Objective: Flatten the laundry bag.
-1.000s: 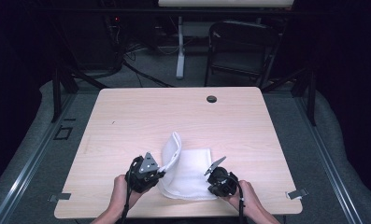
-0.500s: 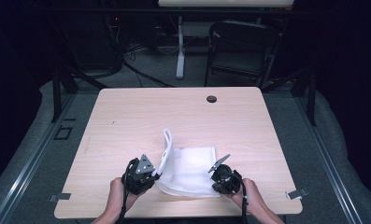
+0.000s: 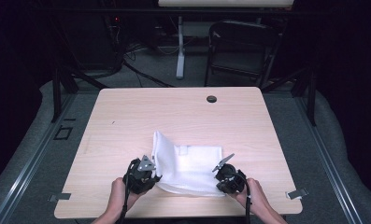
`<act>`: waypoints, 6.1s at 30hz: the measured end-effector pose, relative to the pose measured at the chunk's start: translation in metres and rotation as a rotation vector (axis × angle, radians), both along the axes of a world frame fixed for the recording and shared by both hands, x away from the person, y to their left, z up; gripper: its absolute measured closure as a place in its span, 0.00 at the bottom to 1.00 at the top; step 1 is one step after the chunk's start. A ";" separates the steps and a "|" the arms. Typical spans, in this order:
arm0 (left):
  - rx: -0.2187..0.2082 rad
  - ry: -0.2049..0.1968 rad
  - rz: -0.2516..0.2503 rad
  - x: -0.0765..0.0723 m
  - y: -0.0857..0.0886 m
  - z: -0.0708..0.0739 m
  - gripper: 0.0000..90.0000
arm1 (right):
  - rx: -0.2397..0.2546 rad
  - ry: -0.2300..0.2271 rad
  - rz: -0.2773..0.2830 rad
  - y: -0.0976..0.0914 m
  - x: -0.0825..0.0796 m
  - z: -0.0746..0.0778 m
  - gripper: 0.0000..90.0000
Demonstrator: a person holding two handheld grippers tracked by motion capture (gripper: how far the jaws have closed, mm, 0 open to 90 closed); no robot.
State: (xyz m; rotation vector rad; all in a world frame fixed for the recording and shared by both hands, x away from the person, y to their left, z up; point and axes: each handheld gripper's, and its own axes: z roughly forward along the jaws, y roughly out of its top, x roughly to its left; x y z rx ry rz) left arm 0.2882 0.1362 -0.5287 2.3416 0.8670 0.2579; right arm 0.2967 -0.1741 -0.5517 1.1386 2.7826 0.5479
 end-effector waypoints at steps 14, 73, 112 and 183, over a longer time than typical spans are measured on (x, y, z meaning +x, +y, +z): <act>0.005 0.100 0.004 0.002 -0.001 -0.012 0.92 | -0.034 0.011 0.001 -0.006 0.003 0.002 1.00; 0.111 0.093 -0.330 0.012 -0.066 -0.027 0.68 | 0.116 -0.022 0.013 -0.026 -0.001 0.026 0.25; 0.080 0.062 -0.327 0.018 -0.063 -0.024 0.98 | 0.129 -0.093 0.135 0.000 -0.022 0.033 0.81; -0.005 -0.021 -0.152 0.052 -0.058 0.048 0.99 | 0.045 -0.241 0.240 0.041 -0.020 0.005 1.00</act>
